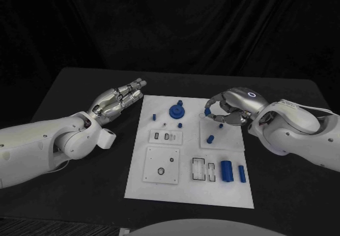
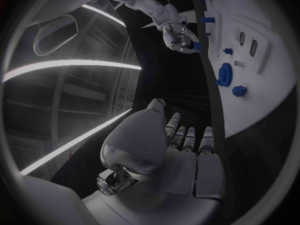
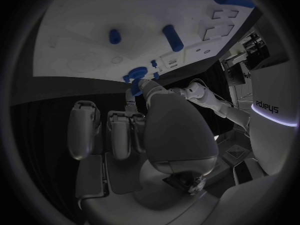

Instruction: Assemble the parts on the task board

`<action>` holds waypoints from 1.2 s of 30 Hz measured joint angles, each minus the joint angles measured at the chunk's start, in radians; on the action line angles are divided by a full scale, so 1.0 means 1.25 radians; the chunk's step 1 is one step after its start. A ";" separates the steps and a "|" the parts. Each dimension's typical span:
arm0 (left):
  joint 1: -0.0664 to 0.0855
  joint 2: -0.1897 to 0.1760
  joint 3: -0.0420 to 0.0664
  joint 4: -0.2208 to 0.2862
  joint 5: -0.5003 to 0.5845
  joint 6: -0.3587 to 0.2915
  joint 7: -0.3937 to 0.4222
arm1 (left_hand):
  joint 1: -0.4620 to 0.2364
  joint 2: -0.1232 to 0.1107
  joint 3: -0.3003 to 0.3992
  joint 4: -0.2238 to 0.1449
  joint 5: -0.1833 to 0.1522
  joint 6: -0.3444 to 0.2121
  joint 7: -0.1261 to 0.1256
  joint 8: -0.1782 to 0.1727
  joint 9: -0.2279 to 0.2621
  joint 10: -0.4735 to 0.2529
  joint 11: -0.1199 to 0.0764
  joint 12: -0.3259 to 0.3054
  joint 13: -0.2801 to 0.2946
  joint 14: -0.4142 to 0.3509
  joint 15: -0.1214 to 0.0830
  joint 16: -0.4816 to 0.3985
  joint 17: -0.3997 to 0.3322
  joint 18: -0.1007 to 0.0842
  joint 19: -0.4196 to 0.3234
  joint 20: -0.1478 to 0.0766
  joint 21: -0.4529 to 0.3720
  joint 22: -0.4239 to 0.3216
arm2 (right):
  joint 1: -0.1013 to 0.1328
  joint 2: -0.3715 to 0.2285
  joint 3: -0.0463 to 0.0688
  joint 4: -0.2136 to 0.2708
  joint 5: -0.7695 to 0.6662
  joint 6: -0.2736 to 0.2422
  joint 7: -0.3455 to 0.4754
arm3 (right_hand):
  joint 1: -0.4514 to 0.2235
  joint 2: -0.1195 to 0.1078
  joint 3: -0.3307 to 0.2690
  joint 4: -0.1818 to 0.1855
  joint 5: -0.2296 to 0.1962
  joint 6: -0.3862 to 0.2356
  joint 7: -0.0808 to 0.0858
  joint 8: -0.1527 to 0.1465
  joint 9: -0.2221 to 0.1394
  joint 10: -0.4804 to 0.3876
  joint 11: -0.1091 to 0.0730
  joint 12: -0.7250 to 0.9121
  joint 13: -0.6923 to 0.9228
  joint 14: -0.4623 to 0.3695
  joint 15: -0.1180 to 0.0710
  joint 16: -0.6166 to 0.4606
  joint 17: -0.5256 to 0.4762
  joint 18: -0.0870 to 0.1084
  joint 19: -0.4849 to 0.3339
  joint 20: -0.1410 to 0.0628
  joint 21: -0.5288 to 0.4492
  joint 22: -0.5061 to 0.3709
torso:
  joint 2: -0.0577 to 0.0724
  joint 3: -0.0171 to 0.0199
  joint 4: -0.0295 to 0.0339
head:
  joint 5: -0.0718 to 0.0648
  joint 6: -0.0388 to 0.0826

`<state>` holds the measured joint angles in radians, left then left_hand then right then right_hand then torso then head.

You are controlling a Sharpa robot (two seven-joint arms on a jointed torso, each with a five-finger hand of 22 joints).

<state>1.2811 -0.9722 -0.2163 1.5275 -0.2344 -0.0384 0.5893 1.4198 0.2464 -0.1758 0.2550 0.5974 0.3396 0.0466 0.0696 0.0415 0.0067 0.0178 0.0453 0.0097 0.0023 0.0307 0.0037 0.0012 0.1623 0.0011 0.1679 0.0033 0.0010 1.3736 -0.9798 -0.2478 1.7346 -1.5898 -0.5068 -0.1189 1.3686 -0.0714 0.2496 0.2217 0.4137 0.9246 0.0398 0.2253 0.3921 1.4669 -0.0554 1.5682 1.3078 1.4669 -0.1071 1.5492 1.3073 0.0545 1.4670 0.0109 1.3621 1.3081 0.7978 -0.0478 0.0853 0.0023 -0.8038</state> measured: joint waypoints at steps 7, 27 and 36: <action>0.000 0.002 0.000 -0.001 0.000 0.001 -0.002 | 0.000 0.000 0.000 0.000 0.000 0.000 0.000 0.000 0.000 0.000 0.000 0.000 0.000 0.000 0.000 0.000 0.000 0.000 0.000 0.000 0.000 0.000 | -0.025 0.074 0.000 -0.010 0.000 0.002 0.002 | 0.004 -0.004 0.003 -0.003 0.000 -0.001 0.001 0.000 0.000 0.000 0.000 0.000 0.000 0.000 0.000 0.000 0.000 0.000 0.000 0.000 0.000 0.000 | 0.000 0.0002 -0.0008 | 0.003 -0.001; 0.000 0.000 0.000 0.002 0.000 0.002 -0.008 | 0.000 0.000 0.000 0.000 0.000 0.000 0.000 0.000 0.000 0.000 0.000 0.000 0.000 0.000 0.000 0.000 0.000 0.000 0.000 0.000 0.000 0.000 | -0.056 0.169 0.000 -0.062 0.000 0.032 0.006 | 0.004 -0.004 0.003 -0.008 0.000 0.002 0.004 -0.003 0.001 0.000 0.000 0.000 0.000 0.000 0.000 0.000 0.001 0.000 0.000 0.000 0.000 0.000 | 0.001 0.0009 -0.0008 | 0.011 -0.011; 0.000 0.001 0.000 0.001 0.000 0.002 -0.011 | 0.000 0.000 0.000 0.000 0.000 0.000 0.000 0.000 0.000 0.000 0.000 0.000 0.000 0.000 0.000 0.000 0.000 0.000 0.000 0.000 0.000 0.000 | -0.062 0.182 0.000 -0.072 0.000 0.053 0.005 | 0.003 -0.005 0.001 -0.010 -0.004 0.002 0.004 -0.006 0.011 0.000 0.000 0.000 0.000 0.000 0.000 0.000 0.001 0.000 0.000 0.000 0.000 0.000 | 0.000 0.0010 0.0000 | 0.010 -0.012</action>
<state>1.2811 -0.9707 -0.2163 1.5288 -0.2344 -0.0356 0.5761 1.4198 0.2464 -0.1759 0.2551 0.5974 0.3396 0.0466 0.0696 0.0415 0.0068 0.0178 0.0453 0.0097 0.0023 0.0306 0.0037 0.0009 0.1623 0.0010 0.1679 0.0033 0.0014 1.2956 -0.7523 -0.2479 1.6441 -1.5899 -0.4405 -0.1130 1.3721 -0.0781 0.2510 0.2093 0.4086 0.9271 0.0446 0.2182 0.4061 1.4669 -0.0553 1.5682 1.3075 1.4669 -0.1071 1.5489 1.3080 0.0546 1.4670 0.0109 1.3621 1.3077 0.7972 -0.0466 0.0853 0.0153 -0.8191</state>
